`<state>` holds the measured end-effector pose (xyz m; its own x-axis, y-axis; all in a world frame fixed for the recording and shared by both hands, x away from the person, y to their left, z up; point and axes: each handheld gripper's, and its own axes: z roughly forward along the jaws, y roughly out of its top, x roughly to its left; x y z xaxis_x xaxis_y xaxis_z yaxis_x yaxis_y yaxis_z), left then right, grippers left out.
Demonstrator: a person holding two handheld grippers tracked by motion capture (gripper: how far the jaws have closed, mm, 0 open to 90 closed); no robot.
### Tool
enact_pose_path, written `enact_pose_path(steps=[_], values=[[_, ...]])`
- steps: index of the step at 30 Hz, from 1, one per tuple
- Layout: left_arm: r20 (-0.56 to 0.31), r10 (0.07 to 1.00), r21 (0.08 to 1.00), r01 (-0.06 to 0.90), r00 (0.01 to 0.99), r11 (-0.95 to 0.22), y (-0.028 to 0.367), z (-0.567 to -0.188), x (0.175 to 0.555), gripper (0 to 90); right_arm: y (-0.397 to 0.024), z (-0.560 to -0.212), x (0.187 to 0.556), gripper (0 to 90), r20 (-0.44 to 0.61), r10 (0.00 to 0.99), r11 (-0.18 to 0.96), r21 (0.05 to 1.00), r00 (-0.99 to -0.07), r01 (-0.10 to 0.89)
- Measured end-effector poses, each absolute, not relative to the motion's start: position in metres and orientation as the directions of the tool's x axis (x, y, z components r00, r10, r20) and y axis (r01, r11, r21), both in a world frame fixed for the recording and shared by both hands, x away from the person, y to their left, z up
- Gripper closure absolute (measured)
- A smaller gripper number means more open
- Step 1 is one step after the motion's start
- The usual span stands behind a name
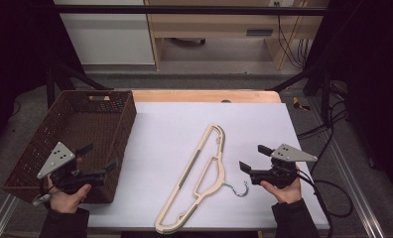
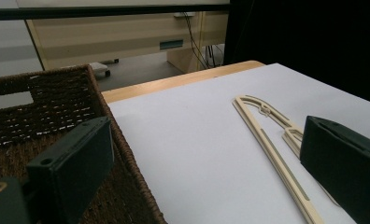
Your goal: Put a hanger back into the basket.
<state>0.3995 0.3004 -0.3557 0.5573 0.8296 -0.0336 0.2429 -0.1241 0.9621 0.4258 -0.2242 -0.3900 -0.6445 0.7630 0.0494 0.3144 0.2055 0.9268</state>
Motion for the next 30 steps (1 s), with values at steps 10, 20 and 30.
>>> enact_pose_path(steps=[10, 20, 30], values=[[-0.032, 0.83, 0.962, 0.241, 0.557, -0.125, 0.299, -0.356, 0.4, 2.9, -0.205, -0.411, 0.434, 21.4, 0.036, 0.731, 0.297, 0.882, -0.681, 0.366], [-0.02, 0.828, 0.959, 0.246, 0.561, -0.144, 0.296, -0.357, 0.4, 2.8, -0.191, -0.435, 0.442, 32.3, 0.028, 0.677, 0.405, 0.82, -0.735, 0.404], [-0.011, 0.824, 0.957, 0.245, 0.566, -0.156, 0.292, -0.358, 0.4, 2.9, -0.188, -0.455, 0.446, 46.1, 0.038, 0.641, 0.48, 0.759, -0.766, 0.439]])
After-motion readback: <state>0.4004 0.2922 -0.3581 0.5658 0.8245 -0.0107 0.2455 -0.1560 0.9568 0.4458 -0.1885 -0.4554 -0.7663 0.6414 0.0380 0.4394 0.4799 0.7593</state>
